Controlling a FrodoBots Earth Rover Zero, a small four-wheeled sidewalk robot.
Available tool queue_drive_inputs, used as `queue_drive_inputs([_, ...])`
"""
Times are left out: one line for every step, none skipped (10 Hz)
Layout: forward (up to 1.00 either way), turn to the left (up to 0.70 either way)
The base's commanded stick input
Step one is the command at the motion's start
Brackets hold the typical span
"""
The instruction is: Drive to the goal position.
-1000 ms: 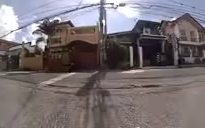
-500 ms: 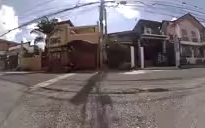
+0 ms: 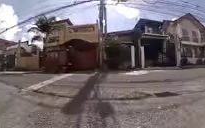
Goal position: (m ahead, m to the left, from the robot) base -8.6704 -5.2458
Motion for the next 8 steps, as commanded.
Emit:
queue_drive_inputs([0.70,-0.07])
queue_drive_inputs([0.70,-0.17])
queue_drive_inputs([0.70,-0.26])
queue_drive_inputs([0.70,-0.27])
queue_drive_inputs([0.70,-0.27])
queue_drive_inputs([0.70,-0.21])
queue_drive_inputs([0.70,-0.10])
queue_drive_inputs([0.70,0.00])
